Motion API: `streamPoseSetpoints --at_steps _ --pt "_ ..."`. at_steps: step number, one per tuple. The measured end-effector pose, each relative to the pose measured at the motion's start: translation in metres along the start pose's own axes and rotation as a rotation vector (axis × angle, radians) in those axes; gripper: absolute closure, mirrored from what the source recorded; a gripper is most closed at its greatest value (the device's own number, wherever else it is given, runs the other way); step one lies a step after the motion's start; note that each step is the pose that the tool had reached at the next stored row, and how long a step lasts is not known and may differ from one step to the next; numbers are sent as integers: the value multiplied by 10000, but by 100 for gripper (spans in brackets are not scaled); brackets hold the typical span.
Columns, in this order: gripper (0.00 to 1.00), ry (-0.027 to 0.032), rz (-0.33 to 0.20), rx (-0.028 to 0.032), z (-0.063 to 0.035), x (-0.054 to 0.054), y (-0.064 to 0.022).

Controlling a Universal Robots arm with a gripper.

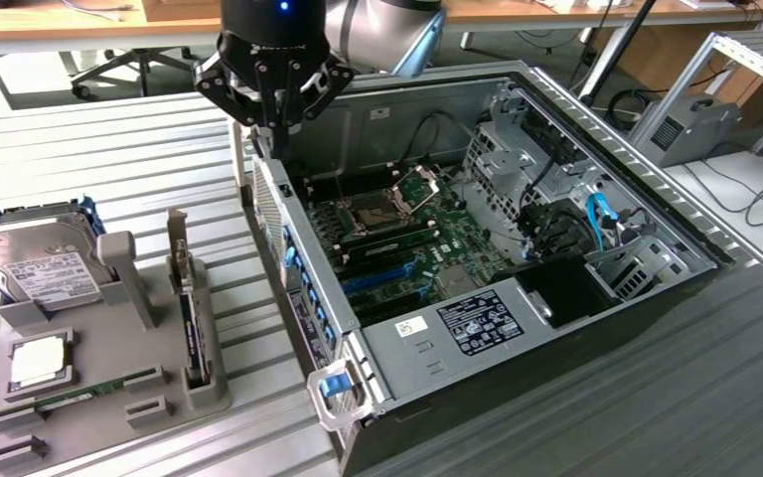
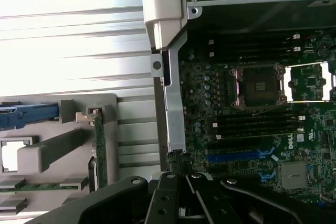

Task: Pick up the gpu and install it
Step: 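Reach for the gpu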

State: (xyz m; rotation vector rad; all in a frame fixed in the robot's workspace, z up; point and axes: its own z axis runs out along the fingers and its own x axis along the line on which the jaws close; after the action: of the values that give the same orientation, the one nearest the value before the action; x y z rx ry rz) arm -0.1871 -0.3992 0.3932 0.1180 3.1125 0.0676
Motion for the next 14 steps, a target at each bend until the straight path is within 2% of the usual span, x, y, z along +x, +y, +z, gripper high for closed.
streamPoseSetpoints --at_steps 14 --pt "89 0 -1 0 0 41 -3"
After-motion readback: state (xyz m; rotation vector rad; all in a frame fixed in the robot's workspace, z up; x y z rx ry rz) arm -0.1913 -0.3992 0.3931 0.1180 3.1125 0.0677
